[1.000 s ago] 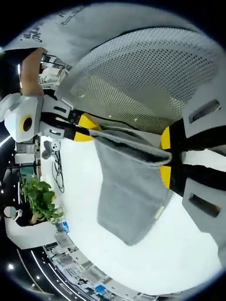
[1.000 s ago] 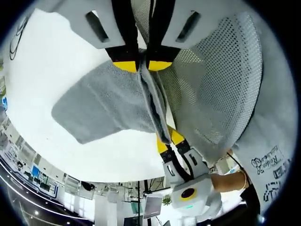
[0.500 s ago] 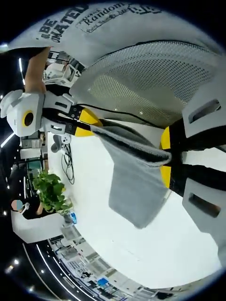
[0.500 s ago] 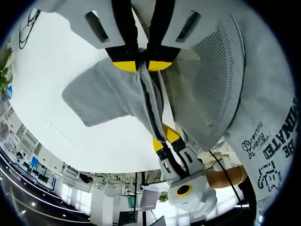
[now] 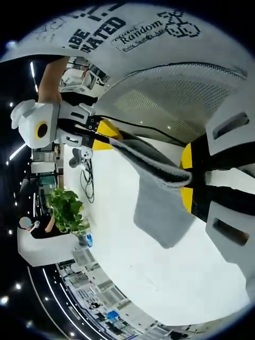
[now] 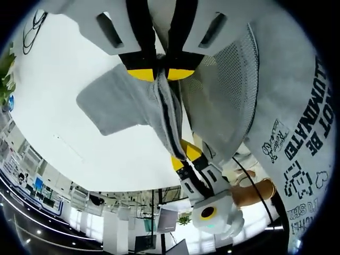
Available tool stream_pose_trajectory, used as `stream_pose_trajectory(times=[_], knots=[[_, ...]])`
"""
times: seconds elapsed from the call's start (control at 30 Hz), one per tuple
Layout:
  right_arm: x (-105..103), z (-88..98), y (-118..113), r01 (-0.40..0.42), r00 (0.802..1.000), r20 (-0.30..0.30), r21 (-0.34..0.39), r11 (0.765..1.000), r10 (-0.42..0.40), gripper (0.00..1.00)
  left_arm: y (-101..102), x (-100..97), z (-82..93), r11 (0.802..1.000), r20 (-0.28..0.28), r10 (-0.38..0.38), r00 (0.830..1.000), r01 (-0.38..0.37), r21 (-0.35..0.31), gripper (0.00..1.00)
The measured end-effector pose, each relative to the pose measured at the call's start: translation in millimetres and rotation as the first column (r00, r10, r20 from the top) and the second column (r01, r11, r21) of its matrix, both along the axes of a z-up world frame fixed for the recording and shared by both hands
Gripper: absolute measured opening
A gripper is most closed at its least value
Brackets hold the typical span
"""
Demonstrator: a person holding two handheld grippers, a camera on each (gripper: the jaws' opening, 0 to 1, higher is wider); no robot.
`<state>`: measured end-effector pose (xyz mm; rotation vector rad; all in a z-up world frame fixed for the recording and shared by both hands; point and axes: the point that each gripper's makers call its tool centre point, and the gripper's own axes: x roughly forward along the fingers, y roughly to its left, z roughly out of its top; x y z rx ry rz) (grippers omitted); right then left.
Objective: Fold the towel on the table until its edges align and the towel forms a compact rectangular stack.
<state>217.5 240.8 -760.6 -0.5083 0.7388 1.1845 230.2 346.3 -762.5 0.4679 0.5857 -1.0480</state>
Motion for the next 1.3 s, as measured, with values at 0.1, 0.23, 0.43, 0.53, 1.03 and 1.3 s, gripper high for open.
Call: stream_pose_trajectory(times=[0.1, 0.23, 0.43, 0.53, 1.03, 1.3], knots=[[-0.7, 4.9, -0.1, -0.002, 1.000, -0.002, 0.004, 1.000, 0.002, 0.04, 0.3, -1.9, 4.0, 1.000, -0.005, 0.007, 1.000, -0.007, -0.015, 0.08], [0.9, 11.5, 0.7, 0.001, 1.000, 0.002, 0.011, 1.000, -0.001, 0.04, 0.4, -1.4, 12.0, 1.000, 0.006, 0.014, 1.000, -0.014, -0.025, 0.08], [14.0, 19.4, 2.1, 0.039, 0.999, 0.010, 0.053, 0.998, -0.040, 0.04, 2.8, 9.5, 18.9, 0.997, 0.005, 0.047, 0.999, -0.047, -0.064, 0.09], [23.7, 19.8, 1.7, 0.060, 0.998, 0.026, 0.059, 0.996, -0.061, 0.04, 1.8, 17.3, 19.8, 0.994, 0.004, 0.069, 0.998, -0.069, -0.084, 0.09], [77.7, 26.4, -2.0, 0.156, 0.984, 0.067, 0.108, 0.982, -0.164, 0.04, -1.4, 67.1, 27.7, 0.974, 0.040, 0.160, 0.986, -0.151, -0.170, 0.09], [98.8, 18.8, -2.7, 0.190, 0.978, 0.072, 0.094, 0.977, -0.197, 0.04, -4.7, 88.8, 20.3, 0.965, 0.030, 0.189, 0.982, -0.180, -0.190, 0.09]])
